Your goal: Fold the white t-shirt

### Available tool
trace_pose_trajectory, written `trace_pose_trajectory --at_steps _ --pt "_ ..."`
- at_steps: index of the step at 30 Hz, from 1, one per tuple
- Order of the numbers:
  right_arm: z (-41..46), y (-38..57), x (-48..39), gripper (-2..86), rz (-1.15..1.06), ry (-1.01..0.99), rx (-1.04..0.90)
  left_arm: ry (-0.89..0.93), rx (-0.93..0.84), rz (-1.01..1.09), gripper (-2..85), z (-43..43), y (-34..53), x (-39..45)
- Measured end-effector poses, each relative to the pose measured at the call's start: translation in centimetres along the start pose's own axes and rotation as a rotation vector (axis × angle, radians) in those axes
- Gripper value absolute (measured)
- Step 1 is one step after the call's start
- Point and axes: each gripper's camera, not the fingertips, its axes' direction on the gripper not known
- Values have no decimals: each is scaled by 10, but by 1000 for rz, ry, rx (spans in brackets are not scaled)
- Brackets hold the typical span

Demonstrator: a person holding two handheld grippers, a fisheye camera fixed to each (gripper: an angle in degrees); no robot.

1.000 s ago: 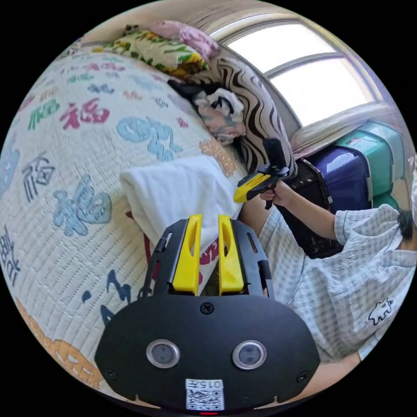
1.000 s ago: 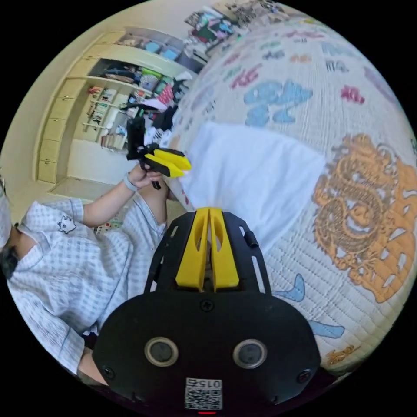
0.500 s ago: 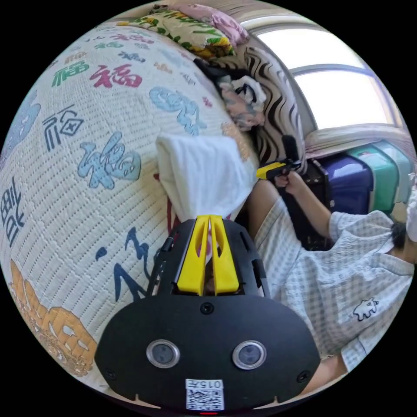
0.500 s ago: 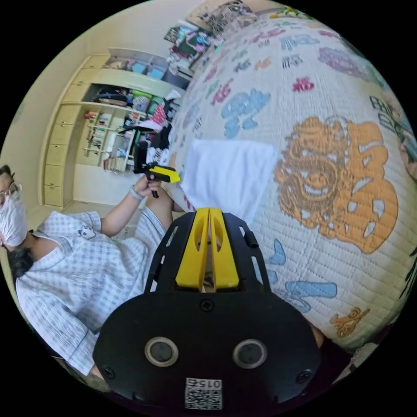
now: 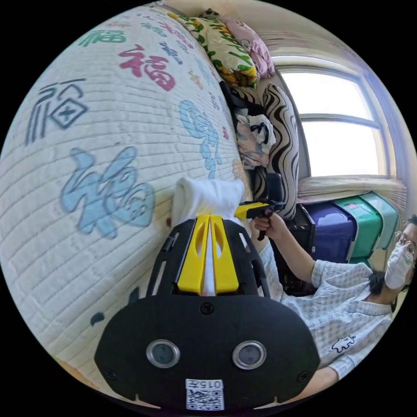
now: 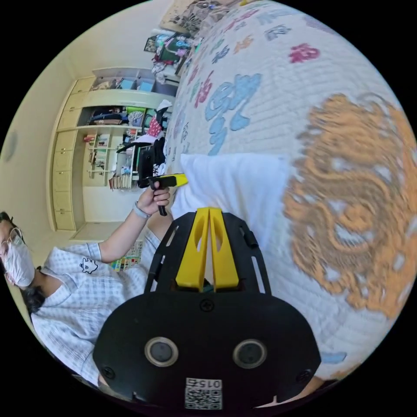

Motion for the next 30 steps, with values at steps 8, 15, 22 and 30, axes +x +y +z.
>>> trace_pose_trajectory --at_steps 8,15,22,30 --pt "-32 24 13 -6 60 21 124 52 35 30 -9 -65 34 20" --pt "63 -21 -3 -6 -52 36 -177 17 -218 66 -8 -34 36 44" --pt "51 -6 29 5 46 21 -125 -82 -211 36 7 -101 62 44" --pt "33 -23 52 132 57 -33 125 12 43 -18 142 -206 61 42"
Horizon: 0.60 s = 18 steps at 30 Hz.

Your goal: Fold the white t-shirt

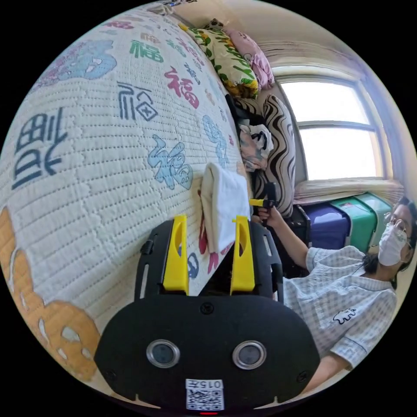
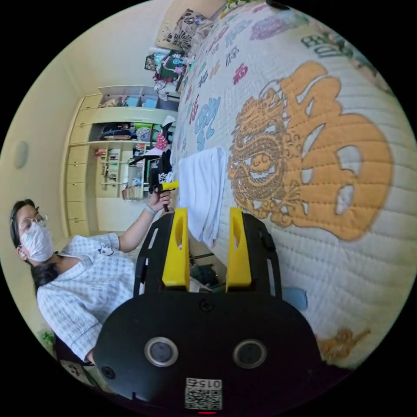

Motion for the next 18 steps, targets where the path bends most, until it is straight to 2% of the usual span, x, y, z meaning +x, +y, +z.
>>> trace_pose_trajectory --at_steps 6,10,13,16,18 --pt "71 -41 1 133 -91 -191 -32 155 -71 50 115 18 -30 25" --pt "118 -66 -9 54 -68 -222 -89 192 -119 44 68 9 -38 43" --pt "133 -78 -38 40 -85 -177 -72 235 -61 63 60 -41 -28 63" --pt "175 -104 -98 35 -170 -206 -116 214 26 107 59 -128 1 94" --pt "217 -125 -147 34 -259 -210 -160 165 137 104 59 -223 41 115"
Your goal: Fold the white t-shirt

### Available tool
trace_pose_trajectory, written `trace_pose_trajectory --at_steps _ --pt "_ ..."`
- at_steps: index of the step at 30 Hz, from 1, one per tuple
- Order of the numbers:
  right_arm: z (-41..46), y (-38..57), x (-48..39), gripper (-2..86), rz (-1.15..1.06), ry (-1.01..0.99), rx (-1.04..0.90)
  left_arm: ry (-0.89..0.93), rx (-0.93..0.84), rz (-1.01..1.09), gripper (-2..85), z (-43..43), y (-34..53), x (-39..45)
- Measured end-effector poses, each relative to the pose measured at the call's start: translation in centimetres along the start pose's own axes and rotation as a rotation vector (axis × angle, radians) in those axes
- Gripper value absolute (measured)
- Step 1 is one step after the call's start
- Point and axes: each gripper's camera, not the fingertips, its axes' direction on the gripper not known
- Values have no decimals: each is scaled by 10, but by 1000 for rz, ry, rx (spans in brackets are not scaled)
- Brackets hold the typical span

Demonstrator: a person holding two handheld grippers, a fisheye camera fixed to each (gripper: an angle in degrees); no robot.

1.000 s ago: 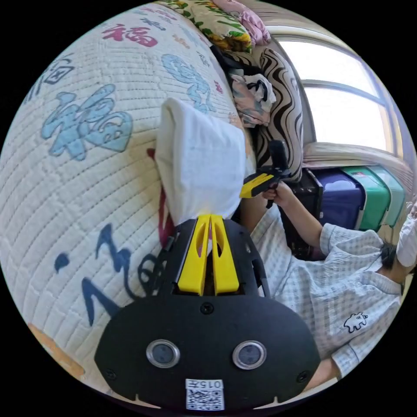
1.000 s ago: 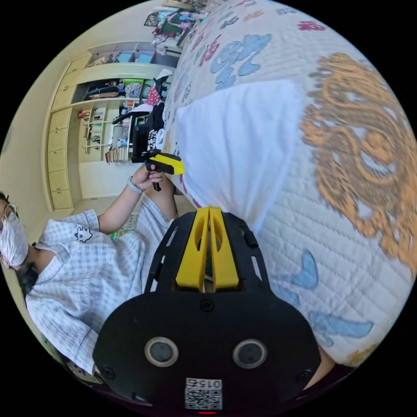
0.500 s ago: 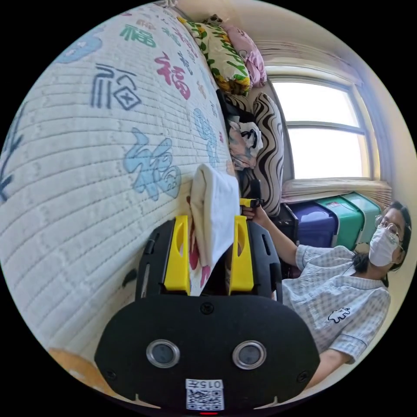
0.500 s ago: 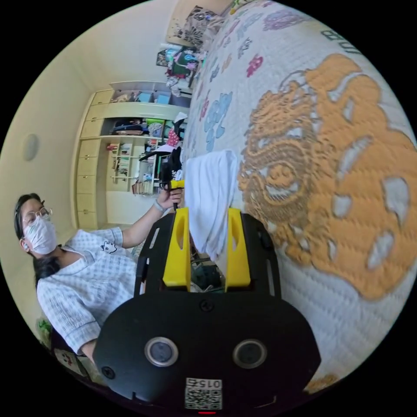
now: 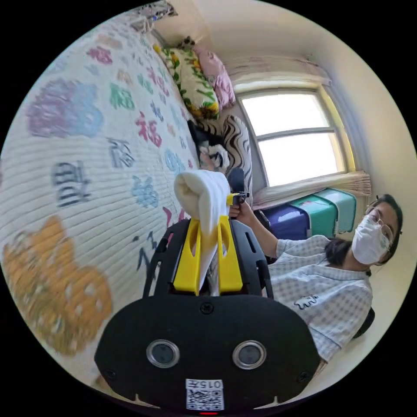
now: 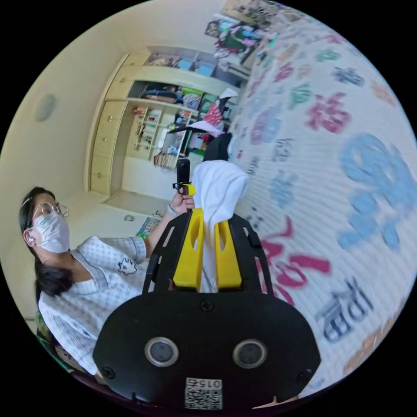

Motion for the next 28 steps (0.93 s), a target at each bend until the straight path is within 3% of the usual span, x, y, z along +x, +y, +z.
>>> trace_pose_trajectory --at_steps 6,9,14,19,22,28 --pt "208 -136 -89 32 -171 -175 -180 -252 269 -49 58 -249 92 92" --pt "319 -186 -116 30 -187 -199 -286 -356 338 -132 59 -336 135 114" --pt "470 -237 -125 26 -123 -138 -401 -434 418 -271 59 -408 183 108" --pt "528 -256 -99 19 -33 -6 -418 -450 442 -381 60 -418 199 78" --pt "532 -263 -90 10 6 -60 -383 -432 513 -339 59 -418 208 88" --pt "497 -289 -95 36 -81 140 -231 -716 547 -292 49 -410 229 168"
